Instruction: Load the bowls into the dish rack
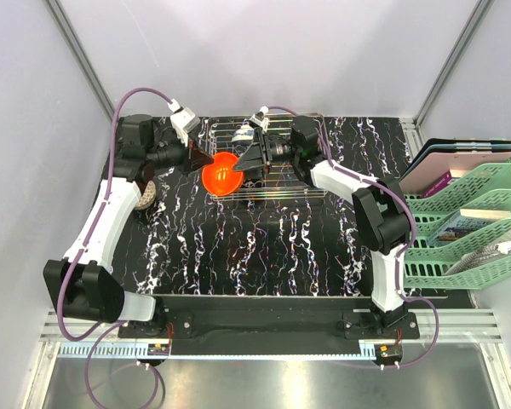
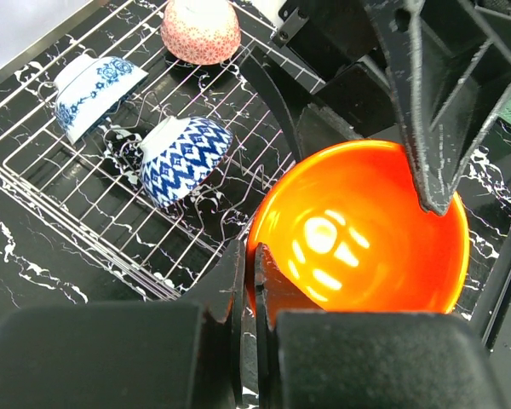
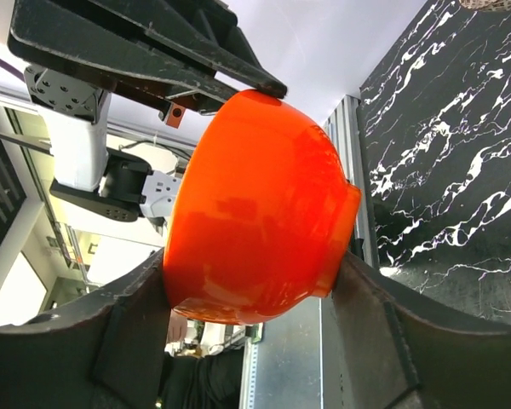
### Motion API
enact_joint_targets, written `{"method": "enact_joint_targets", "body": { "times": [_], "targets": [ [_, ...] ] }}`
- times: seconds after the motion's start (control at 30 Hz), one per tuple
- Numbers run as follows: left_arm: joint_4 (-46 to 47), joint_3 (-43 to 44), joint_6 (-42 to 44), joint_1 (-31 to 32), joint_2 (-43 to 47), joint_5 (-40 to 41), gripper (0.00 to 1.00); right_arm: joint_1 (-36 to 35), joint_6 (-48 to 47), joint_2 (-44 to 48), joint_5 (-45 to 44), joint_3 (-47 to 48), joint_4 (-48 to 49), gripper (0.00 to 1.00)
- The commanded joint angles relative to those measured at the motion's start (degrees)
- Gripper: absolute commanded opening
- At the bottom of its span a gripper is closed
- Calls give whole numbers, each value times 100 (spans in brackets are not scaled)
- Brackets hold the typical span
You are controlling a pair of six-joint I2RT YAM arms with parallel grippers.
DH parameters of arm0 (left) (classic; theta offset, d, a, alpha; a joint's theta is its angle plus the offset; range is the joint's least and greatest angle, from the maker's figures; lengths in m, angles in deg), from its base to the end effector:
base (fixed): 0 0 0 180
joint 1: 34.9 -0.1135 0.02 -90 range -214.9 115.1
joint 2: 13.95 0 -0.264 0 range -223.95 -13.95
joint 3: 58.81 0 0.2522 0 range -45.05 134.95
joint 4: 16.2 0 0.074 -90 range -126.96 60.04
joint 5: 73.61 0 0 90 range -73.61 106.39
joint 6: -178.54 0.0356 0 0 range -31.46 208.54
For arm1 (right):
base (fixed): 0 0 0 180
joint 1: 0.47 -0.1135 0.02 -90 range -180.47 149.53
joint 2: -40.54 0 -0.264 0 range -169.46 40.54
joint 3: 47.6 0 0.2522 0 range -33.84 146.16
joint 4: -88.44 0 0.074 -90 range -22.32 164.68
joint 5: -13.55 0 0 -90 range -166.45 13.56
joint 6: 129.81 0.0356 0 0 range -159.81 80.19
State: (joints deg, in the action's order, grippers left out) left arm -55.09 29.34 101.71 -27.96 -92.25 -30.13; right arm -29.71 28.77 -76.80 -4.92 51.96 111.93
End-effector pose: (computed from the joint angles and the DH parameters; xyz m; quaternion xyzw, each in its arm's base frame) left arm 0.2957 -0.0620 0.3673 0.3355 0.7446 -0.3145 0.4838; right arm 0.3904 0.2572 0.2795 -0.2248 0.6586 0.7112 0.0998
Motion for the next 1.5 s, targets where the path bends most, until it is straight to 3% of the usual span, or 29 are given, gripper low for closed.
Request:
{"method": "enact_joint_targets", "body": {
  "times": [0.0,0.03,0.13,0.17,0.23,0.27,0.33,0.37,0.5,0.57,0.67,0.73,0.9,1.0,1.3,1.47],
  "targets": [
    [447,-47,-95,36,201,-85,0,-12,384,-35,213,25,704,63],
    [464,-47,-86,44,201,-85,0,-21,385,-43,213,16,713,49],
    [473,-39,-130,53,201,-32,0,-30,393,-26,195,-19,722,24],
    [482,-39,-130,53,219,-6,0,-38,393,-17,186,-37,713,8],
    [500,-56,-122,53,219,38,5,-39,385,9,177,-63,696,0],
    [500,-82,-104,53,219,81,26,-39,367,35,169,-89,687,0],
    [509,-109,-87,53,254,169,44,-47,288,62,169,-125,608,0],
    [517,-144,-78,53,271,248,60,-39,227,97,151,-134,529,0],
    [526,-258,-43,27,403,538,76,-30,-675,211,72,-64,-583,0],
    [552,-363,-60,-43,438,618,79,-12,-1160,281,-41,77,-1226,0],
    [587,-521,-183,-385,491,488,86,32,-2556,422,-435,489,-2938,0],
    [596,-601,-271,-685,509,416,99,145,-3401,510,-665,752,-3942,0],
    [544,-987,-140,-1606,632,205,99,295,-5335,633,-2167,1579,-6172,0],
    [500,-1198,-69,-2019,720,135,99,322,-6091,686,-3169,1984,-6791,0],
    [324,-1497,142,-2847,694,337,99,331,-7568,651,-5910,2371,-7039,0],
    [324,-1647,221,-3172,641,232,99,331,-8254,397,-6984,2520,-6986,0]
  ]
}}
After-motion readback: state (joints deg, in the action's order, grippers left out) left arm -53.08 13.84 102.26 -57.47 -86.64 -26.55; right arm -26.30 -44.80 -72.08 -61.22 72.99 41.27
